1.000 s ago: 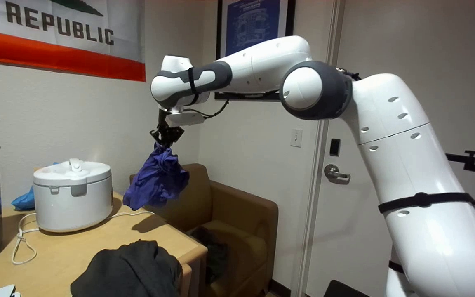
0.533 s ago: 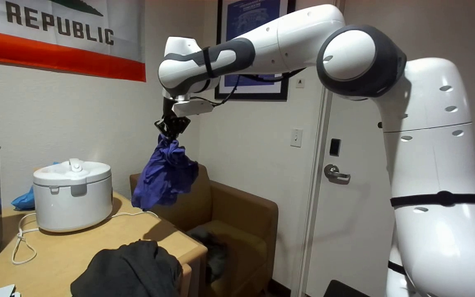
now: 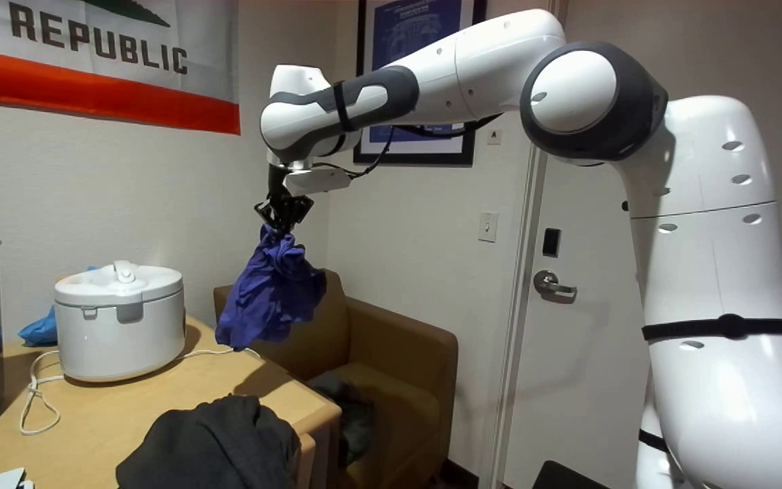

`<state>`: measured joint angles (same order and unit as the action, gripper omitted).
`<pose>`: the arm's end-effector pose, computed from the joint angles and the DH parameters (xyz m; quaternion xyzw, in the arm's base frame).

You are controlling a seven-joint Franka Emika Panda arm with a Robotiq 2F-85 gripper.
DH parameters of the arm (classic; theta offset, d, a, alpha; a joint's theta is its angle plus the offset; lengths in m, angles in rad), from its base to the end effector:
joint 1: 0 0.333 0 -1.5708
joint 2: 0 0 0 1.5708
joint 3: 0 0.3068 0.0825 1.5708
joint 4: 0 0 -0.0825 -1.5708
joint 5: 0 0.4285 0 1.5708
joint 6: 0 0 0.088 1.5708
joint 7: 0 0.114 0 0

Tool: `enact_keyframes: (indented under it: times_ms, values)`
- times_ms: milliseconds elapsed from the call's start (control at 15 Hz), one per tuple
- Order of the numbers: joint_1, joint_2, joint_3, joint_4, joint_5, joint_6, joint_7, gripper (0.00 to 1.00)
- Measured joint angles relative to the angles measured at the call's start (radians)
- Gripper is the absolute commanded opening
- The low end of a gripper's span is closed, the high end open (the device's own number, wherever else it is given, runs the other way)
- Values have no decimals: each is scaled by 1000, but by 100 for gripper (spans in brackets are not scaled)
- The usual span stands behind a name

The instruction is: Put the blue shirt on the chair

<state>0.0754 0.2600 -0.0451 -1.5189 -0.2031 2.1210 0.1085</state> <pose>0.7161 0.0147 0.5239 0.9805 0.0009 0.1758 0.0877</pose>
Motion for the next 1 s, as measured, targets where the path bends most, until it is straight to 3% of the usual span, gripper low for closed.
enact_keyframes:
  times_ms: [600, 1000]
  values:
    - [46, -19, 14, 2, -159, -32, 3, 2]
    - [97, -69, 73, -10, -185, -112, 12, 2]
